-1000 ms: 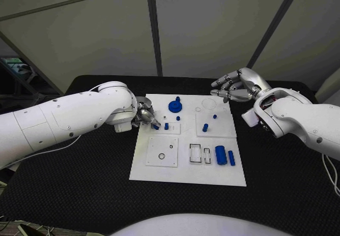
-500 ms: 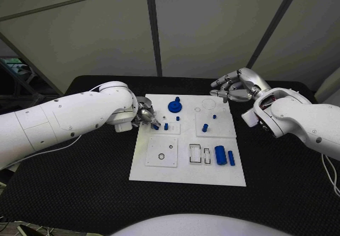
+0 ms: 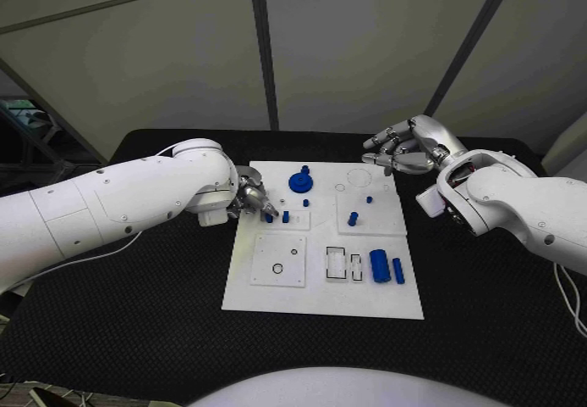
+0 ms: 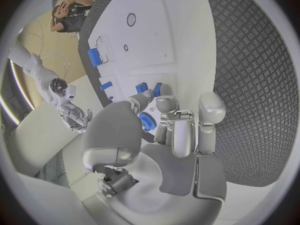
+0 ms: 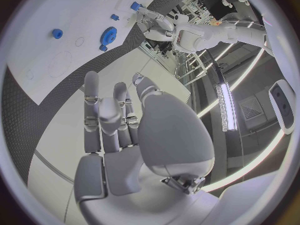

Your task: Assemble the parts on the task board

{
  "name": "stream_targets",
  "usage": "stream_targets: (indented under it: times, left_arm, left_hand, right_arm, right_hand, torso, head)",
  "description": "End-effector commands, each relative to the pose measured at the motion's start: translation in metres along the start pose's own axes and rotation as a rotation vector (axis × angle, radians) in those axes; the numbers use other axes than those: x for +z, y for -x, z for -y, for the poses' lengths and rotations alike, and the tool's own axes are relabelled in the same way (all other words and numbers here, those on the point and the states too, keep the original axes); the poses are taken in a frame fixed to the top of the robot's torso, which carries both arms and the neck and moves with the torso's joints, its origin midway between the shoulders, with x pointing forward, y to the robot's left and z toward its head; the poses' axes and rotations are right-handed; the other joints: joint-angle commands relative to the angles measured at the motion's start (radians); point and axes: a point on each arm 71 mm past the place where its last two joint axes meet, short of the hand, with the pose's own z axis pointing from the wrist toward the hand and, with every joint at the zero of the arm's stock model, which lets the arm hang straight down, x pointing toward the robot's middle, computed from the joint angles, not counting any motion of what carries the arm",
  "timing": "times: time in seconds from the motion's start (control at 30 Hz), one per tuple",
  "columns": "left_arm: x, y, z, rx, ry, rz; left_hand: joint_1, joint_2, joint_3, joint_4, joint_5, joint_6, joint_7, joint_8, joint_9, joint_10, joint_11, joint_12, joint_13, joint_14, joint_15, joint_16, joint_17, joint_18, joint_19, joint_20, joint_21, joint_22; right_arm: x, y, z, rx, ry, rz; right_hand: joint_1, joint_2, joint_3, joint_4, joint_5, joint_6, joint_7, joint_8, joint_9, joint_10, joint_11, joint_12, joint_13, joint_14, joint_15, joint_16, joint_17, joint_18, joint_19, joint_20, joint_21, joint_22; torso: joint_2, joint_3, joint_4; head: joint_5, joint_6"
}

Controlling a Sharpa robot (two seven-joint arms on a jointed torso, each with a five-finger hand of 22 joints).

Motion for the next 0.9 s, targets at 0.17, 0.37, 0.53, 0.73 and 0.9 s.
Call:
stream_targets:
  times: [0.17, 0.37, 0.53, 0.73, 0.9]
  left_arm:
    - [0.0020, -0.0022, -0.0037, 0.017, 0.032, -0.020]
    - [0.0023, -0.0017, -0.0040, 0.012, 0.035, -0.014]
    - [0.0019, -0.0008, -0.0056, 0.005, 0.038, -0.005]
    - [0.0000, 0.0000, -0.0055, -0.007, 0.027, 0.012]
    - [-0.0045, 0.0049, -0.0045, -0.019, 0.006, 0.045]
  left_hand:
    - [-0.032, -0.009, -0.036, 0.016, -0.004, 0.010, 0.002, -0.001, -0.004, 0.005, 0.004, 0.011, 0.004, 0.086, -0.009, 0.005, 0.185, 0.000, 0.010, -0.002, 0.008, 0.007]
    - [-0.050, -0.013, -0.065, 0.029, -0.004, 0.017, 0.000, 0.003, -0.006, 0.007, 0.003, 0.012, 0.003, 0.086, -0.010, 0.005, 0.185, -0.001, 0.013, -0.003, 0.010, 0.011]
    - [-0.072, -0.011, -0.102, 0.047, -0.004, 0.020, 0.000, 0.006, -0.009, 0.007, 0.003, 0.013, 0.001, 0.086, -0.011, 0.005, 0.185, -0.002, 0.015, -0.004, 0.011, 0.014]
    - [-0.104, -0.028, -0.167, 0.076, -0.004, 0.022, -0.001, 0.008, -0.013, 0.009, 0.003, 0.016, 0.001, 0.086, -0.011, 0.005, 0.186, -0.002, 0.016, -0.005, 0.011, 0.017]
    - [-0.081, -0.046, -0.254, 0.097, -0.004, 0.019, -0.003, 0.011, -0.017, 0.005, 0.000, 0.016, -0.003, 0.086, -0.013, 0.005, 0.185, -0.001, 0.014, -0.006, 0.007, 0.014]
  right_arm:
    - [0.0001, 0.0004, -0.0011, 0.002, 0.006, -0.002]
    - [0.0000, 0.0005, -0.0010, 0.002, 0.005, -0.001]
    - [0.0002, 0.0006, -0.0008, 0.002, 0.005, -0.001]
    - [0.0004, 0.0006, -0.0005, 0.001, 0.005, -0.002]
    - [0.0007, 0.0007, 0.0000, 0.001, 0.004, -0.001]
  right_hand:
    - [0.001, -0.001, 0.001, 0.004, 0.006, -0.006, 0.001, 0.006, -0.001, -0.006, 0.000, -0.007, -0.001, -0.003, 0.003, -0.007, -0.002, 0.013, 0.008, 0.002, -0.008, -0.001]
    - [0.001, -0.001, 0.001, 0.004, 0.006, -0.006, 0.001, 0.006, -0.001, -0.006, 0.000, -0.007, -0.001, -0.003, 0.003, -0.007, -0.002, 0.013, 0.008, 0.002, -0.008, -0.001]
    - [0.000, -0.002, 0.001, 0.004, 0.006, -0.007, 0.001, 0.006, -0.001, -0.006, 0.000, -0.007, -0.001, -0.004, 0.003, -0.008, -0.003, 0.013, 0.008, 0.002, -0.008, -0.002]
    - [0.000, -0.003, 0.001, 0.005, 0.006, -0.007, 0.001, 0.005, -0.001, -0.007, 0.000, -0.007, -0.002, -0.004, 0.003, -0.009, -0.003, 0.013, 0.009, 0.002, -0.009, -0.002]
    - [0.000, -0.003, 0.001, 0.004, 0.006, -0.008, 0.001, 0.005, -0.001, -0.007, 0.000, -0.007, -0.002, -0.004, 0.003, -0.010, -0.004, 0.013, 0.009, 0.002, -0.009, -0.002]
  torso:
    - [0.000, -0.0002, 0.0002]
    - [-0.001, 0.0000, 0.0010]
    - [-0.001, -0.0005, 0.0006]
    - [0.000, -0.0011, 0.0008]
    - [-0.001, -0.0002, 0.0001]
  head:
    - [-0.001, 0.001]
    - [-0.001, 0.002]
    - [-0.002, 0.002]
    - [-0.004, 0.003]
    - [-0.004, 0.006]
